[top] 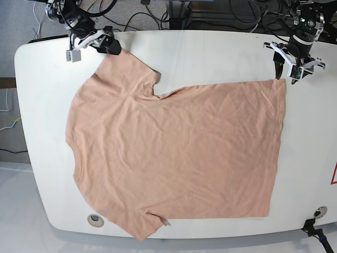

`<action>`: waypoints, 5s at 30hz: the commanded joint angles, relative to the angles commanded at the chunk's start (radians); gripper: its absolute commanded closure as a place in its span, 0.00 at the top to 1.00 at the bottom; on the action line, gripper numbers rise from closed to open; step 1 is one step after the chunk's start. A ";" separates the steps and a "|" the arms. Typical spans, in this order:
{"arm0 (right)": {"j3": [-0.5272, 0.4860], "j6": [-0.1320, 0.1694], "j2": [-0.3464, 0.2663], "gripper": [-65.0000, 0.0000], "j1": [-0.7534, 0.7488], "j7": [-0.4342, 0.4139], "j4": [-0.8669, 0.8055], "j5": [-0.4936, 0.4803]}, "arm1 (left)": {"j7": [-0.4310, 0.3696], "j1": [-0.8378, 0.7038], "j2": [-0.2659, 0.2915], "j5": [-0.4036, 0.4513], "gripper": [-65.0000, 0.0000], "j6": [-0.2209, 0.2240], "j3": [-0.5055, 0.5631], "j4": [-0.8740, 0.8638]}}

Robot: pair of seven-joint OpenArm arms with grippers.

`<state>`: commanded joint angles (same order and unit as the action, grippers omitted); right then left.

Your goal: Fold the T-shirt properly

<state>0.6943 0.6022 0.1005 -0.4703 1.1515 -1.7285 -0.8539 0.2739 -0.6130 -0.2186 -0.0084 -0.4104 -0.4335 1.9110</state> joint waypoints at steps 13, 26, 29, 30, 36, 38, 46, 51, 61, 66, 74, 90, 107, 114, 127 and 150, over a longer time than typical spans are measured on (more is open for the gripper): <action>-0.021 -0.046 0.005 0.48 0.069 0.002 0.003 0.000 | 0.000 0.000 0.000 0.002 0.42 0.000 0.000 0.000; -0.018 -0.046 0.006 0.49 -0.060 0.028 0.000 -0.008 | 0.002 0.012 0.000 0.003 0.42 0.000 0.002 -0.002; -0.018 -0.055 0.006 0.49 -0.058 0.029 0.000 -0.008 | 0.002 0.012 0.000 0.003 0.42 0.000 0.005 -0.002; -0.018 -0.066 0.008 0.49 -0.057 0.029 0.002 -0.008 | 0.002 0.012 0.000 0.003 0.42 0.000 0.005 -0.002; -0.017 -0.086 0.008 0.49 0.006 0.029 0.003 -0.005 | 0.002 0.012 0.000 0.003 0.42 0.000 0.005 -0.002; -0.017 -0.087 0.008 0.49 0.028 0.029 0.009 -0.002 | 0.002 0.012 0.000 0.003 0.42 0.000 0.005 -0.002; -0.015 -0.087 0.002 0.49 0.084 0.029 0.114 -0.005 | 0.002 0.012 0.000 0.003 0.42 0.000 0.005 -0.002; -0.014 -0.087 0.002 0.48 0.112 0.029 0.114 -0.006 | 0.002 0.012 -0.002 0.003 0.42 0.000 0.005 -0.002; 0.104 -0.087 0.005 0.49 0.071 0.147 0.009 -0.009 | 0.002 0.012 -0.002 0.003 0.42 0.000 0.005 -0.003; 0.106 -0.087 0.008 0.49 0.032 0.173 -0.051 -0.009 | 0.002 0.014 -0.002 0.003 0.42 0.000 0.005 -0.003; 0.106 -0.158 0.032 0.49 0.003 0.175 -0.054 -0.009 | 0.002 0.014 -0.002 0.003 0.42 0.000 0.005 -0.003; 0.104 -0.269 0.037 0.49 0.112 0.170 -0.011 -0.006 | 0.002 0.014 -0.002 0.003 0.42 0.000 0.005 -0.003; 0.101 -0.269 0.051 0.49 0.206 0.170 0.044 -0.006 | 0.002 0.014 -0.002 0.003 0.42 0.000 0.003 -0.002; 0.026 -0.264 0.049 0.49 0.201 0.173 0.040 -0.060 | 0.002 0.014 -0.002 0.003 0.42 0.000 0.003 -0.002; 0.031 -0.262 0.048 0.48 0.169 0.170 0.038 -0.060 | 0.002 0.026 -0.002 0.003 0.42 0.000 0.002 -0.002; 0.031 -0.262 0.043 0.00 0.147 0.170 -0.017 -0.058 | 0.199 0.055 -0.006 -0.315 0.45 -0.044 -0.075 -0.005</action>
<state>0.7250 0.3399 0.1435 -0.3230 1.3218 -1.7453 -0.9122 0.4733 -0.5577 -0.2248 -0.3230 -0.4549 -0.5086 1.9064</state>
